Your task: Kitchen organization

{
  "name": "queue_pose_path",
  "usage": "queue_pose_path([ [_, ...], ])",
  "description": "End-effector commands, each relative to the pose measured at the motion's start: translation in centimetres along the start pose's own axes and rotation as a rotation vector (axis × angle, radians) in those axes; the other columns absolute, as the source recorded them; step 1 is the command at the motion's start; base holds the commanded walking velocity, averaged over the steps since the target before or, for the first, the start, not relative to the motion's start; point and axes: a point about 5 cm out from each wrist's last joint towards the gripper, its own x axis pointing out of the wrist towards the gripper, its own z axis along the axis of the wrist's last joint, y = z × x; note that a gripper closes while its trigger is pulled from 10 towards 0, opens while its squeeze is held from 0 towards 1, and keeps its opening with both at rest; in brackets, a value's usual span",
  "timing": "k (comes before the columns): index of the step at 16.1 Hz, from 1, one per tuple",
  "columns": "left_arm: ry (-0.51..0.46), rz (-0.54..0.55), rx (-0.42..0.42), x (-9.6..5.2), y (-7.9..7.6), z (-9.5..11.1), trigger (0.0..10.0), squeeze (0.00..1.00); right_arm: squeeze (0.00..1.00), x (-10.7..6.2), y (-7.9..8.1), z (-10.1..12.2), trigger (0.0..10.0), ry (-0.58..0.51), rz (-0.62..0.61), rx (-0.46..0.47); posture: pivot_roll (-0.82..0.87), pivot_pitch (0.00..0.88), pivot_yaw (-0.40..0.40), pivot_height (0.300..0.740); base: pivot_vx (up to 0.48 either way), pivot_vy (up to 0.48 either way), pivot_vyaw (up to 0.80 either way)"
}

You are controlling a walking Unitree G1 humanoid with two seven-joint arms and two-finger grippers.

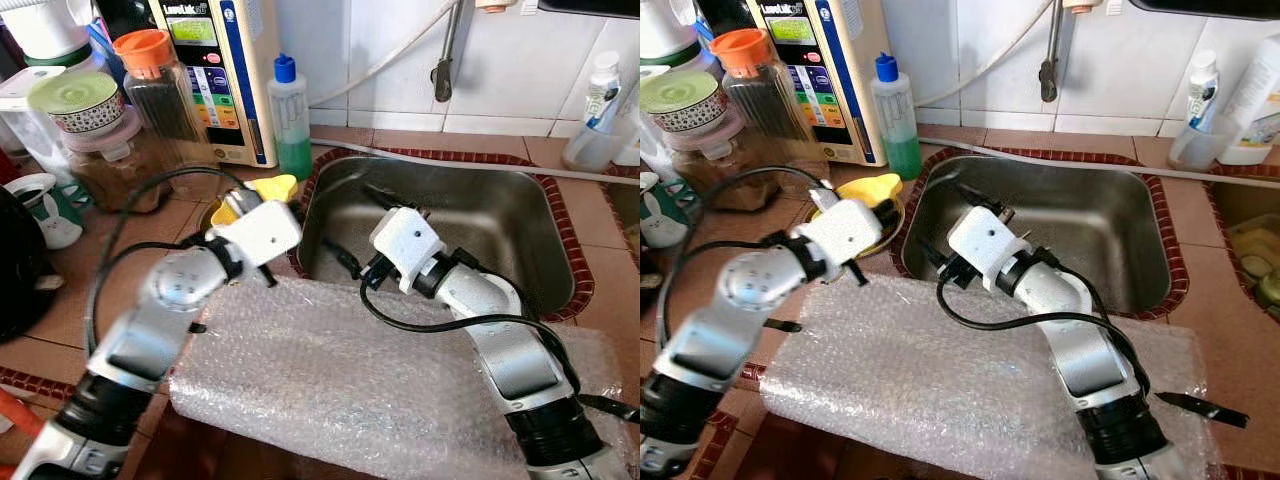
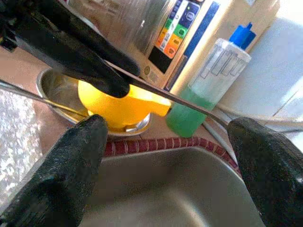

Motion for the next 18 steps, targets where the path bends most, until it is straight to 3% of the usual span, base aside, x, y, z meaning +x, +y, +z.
queue_pose_path([
  [1,-0.033,-0.033,0.041,0.1,-0.2,0.8,0.0,0.00,0.00,0.3,-0.5,0.3,10.0,-0.021,-0.020,0.012,-0.21,0.091,0.122,0.740,0.000,0.000,0.00],
  [6,-0.037,-0.062,0.048,-0.1,-0.7,0.7,0.0,0.00,0.00,0.4,-1.0,0.3,10.0,-0.015,-0.052,-0.032,-0.21,0.099,0.125,0.740,0.000,0.000,0.00],
  [9,-0.072,-0.074,0.053,0.0,-0.8,1.4,0.0,0.00,0.00,0.7,-1.4,-2.1,10.0,0.136,-0.021,-0.116,-0.20,0.104,0.128,0.740,0.000,0.000,0.00],
  [15,-0.095,-0.128,0.043,0.2,-2.1,1.7,0.0,0.00,0.00,2.7,-1.0,-2.1,10.0,0.119,0.022,-0.298,-0.20,0.106,0.130,0.740,0.000,0.000,0.00],
  [18,-0.088,-0.152,0.040,0.1,-2.7,1.6,0.0,0.00,0.00,3.3,-1.0,-1.8,10.0,0.098,0.016,-0.308,-0.19,0.109,0.127,0.740,0.000,0.000,0.00],
])
